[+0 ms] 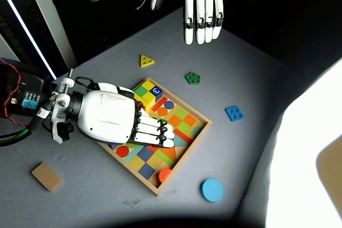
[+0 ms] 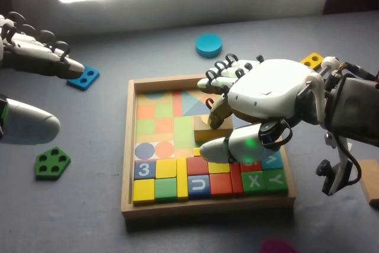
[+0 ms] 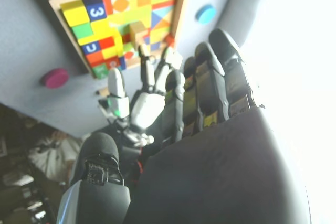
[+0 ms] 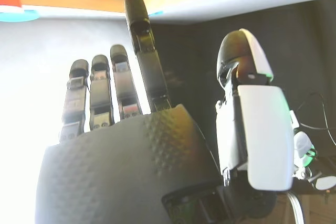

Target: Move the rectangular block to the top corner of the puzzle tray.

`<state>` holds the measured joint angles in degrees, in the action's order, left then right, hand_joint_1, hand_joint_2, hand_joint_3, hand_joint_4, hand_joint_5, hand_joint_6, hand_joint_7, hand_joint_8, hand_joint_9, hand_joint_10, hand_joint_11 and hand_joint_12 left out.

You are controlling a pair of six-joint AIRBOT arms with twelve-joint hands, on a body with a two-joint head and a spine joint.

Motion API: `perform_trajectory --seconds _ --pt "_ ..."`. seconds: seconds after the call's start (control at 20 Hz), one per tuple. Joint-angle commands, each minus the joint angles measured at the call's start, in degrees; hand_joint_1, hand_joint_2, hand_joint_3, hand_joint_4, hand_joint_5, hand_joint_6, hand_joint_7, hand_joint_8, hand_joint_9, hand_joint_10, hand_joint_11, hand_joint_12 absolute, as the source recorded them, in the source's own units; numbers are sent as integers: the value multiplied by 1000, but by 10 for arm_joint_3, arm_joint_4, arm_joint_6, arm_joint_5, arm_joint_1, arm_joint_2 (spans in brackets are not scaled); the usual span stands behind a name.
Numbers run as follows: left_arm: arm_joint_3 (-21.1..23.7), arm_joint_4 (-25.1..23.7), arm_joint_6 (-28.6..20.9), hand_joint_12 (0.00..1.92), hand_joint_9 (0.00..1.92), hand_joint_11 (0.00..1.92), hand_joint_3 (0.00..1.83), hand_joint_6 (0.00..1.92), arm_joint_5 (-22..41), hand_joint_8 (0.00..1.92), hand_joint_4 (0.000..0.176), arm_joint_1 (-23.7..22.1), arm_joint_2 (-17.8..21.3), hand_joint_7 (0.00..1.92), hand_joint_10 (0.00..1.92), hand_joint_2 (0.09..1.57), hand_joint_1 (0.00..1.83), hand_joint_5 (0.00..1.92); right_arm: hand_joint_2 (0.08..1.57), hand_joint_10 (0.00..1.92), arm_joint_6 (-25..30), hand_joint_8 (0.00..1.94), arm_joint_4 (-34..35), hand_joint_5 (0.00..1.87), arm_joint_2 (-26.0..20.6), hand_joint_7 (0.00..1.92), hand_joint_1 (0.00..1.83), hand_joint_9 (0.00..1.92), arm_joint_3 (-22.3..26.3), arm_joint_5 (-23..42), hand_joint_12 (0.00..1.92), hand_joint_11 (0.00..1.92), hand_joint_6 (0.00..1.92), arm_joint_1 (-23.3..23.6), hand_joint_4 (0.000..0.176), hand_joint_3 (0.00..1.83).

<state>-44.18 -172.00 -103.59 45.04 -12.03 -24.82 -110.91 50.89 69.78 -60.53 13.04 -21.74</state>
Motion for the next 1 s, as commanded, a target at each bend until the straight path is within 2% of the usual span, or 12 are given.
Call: perform_trajectory --seconds 0.0,0.05,0.35,0.65,0.85,0.95 --pt "-1 -6 -1 736 249 0 0 4 -52 4 34 -10 2 208 3 1210 0 217 1172 0 0 11 -10 651 -2 88 0 0 0 42 0 0 215 2 7 0" --pt "-1 -6 -1 737 242 0 0 1 -52 0 35 -10 2 200 0 1211 0 211 1179 0 -1 7 -10 646 -2 78 0 0 0 42 0 0 213 1 0 0" --pt "-1 -6 -1 748 248 0 0 3 -52 4 39 -12 2 208 3 1213 0 221 1177 0 -5 7 -10 634 -2 55 0 0 -1 42 0 0 204 -3 0 0" --pt "-3 -6 -1 737 250 0 1 0 -52 2 31 -14 2 207 2 1214 0 220 1158 0 -7 1 -10 616 -1 43 0 0 -7 41 0 0 191 -7 3 0" --pt "-3 -6 -1 733 240 0 0 0 -52 0 35 -14 2 194 0 1218 0 208 1170 0 -6 1 -10 638 0 45 0 0 -10 41 0 0 197 -8 0 0" --pt "-3 -6 -1 726 241 0 1 1 -52 1 31 -14 2 186 2 1219 0 206 1170 0 -6 9 -10 651 0 66 0 0 -11 41 0 0 201 -8 8 0"
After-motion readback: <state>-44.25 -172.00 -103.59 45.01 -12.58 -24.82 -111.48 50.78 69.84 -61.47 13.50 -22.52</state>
